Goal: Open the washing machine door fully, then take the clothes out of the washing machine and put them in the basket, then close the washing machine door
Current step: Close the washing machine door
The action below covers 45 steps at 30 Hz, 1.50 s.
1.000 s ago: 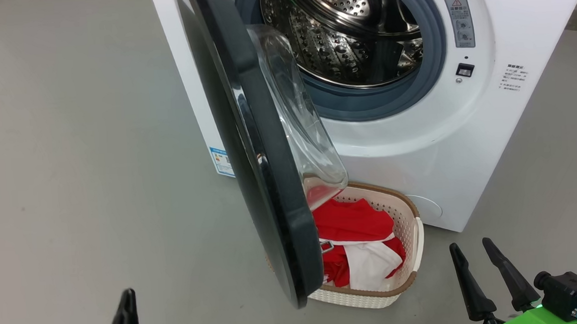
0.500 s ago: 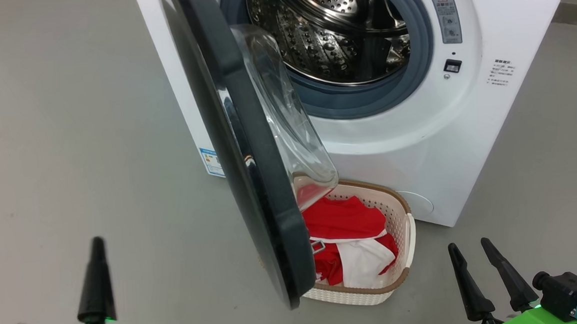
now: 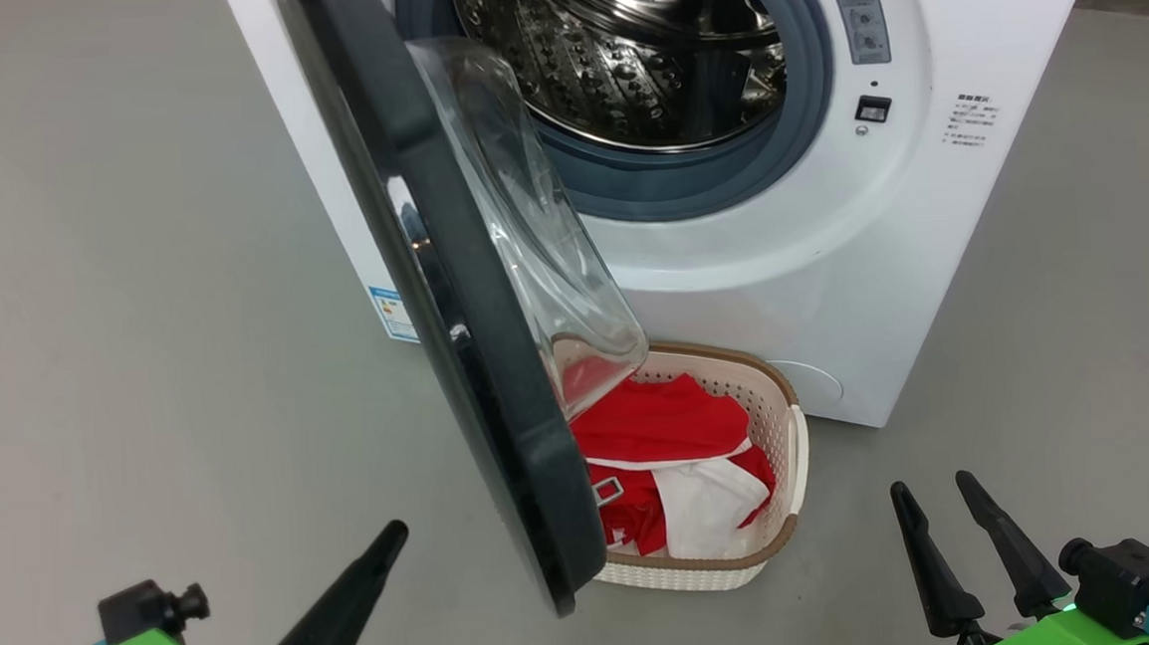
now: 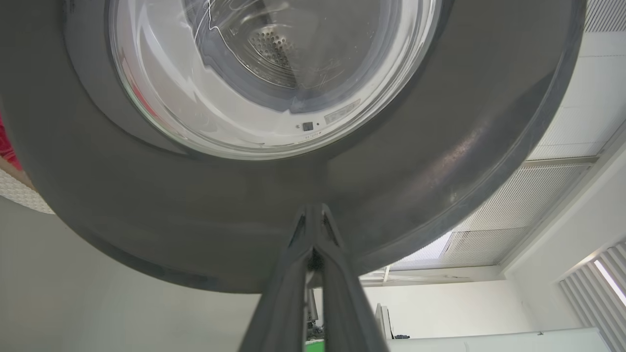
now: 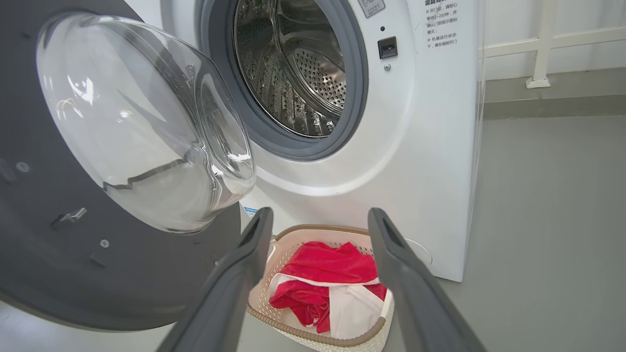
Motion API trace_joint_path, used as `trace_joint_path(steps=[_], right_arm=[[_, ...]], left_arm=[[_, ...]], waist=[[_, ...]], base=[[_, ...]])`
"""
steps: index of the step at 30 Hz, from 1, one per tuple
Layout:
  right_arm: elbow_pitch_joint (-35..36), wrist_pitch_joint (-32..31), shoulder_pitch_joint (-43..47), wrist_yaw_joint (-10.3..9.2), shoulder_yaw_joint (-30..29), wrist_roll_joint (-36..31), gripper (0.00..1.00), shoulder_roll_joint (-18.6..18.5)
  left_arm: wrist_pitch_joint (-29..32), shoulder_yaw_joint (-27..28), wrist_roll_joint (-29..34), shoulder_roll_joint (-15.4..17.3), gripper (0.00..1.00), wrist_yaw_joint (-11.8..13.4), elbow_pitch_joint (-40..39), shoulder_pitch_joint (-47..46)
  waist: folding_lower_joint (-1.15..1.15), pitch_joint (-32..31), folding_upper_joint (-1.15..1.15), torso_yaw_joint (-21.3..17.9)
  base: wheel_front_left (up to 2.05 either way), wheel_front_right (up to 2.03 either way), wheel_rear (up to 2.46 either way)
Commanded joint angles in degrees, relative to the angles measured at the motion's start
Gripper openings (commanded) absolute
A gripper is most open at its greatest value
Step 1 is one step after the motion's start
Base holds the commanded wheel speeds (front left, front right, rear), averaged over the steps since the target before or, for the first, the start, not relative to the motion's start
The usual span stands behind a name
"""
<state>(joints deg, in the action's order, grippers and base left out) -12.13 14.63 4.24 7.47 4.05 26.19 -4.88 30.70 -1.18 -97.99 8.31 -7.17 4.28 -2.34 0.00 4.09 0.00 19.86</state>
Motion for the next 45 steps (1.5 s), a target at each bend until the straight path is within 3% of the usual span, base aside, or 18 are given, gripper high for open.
trace_joint_path(steps=[1, 22, 45], right_arm=[[1.49, 0.37, -2.66, 0.02, 1.07, -0.9, 1.0, -0.65], [1.64, 0.37, -4.87, 0.02, 1.31, -0.81, 1.0, -0.69], [2.39, 0.37, -8.91, 0.02, 0.32, -0.53, 1.0, 0.91]], left_arm=[[0.83, 2.0, 0.93, 0.43, 0.0, -0.31, -0.88, -1.89], [2.64, 0.84, 6.14, -4.35, 0.0, -0.32, -0.33, -6.18], [-11.24, -3.37, 11.0, -5.3, 0.0, -0.32, 2.1, -18.91]], waist=[[0.0, 0.49, 0.0, -0.55], [0.0, 3.62, 0.0, -8.03], [0.0, 10.38, 0.0, -20.97]], base=[[0.0, 0.0, 0.0], [0.0, 0.0, 0.0], [0.0, 0.0, 0.0]])
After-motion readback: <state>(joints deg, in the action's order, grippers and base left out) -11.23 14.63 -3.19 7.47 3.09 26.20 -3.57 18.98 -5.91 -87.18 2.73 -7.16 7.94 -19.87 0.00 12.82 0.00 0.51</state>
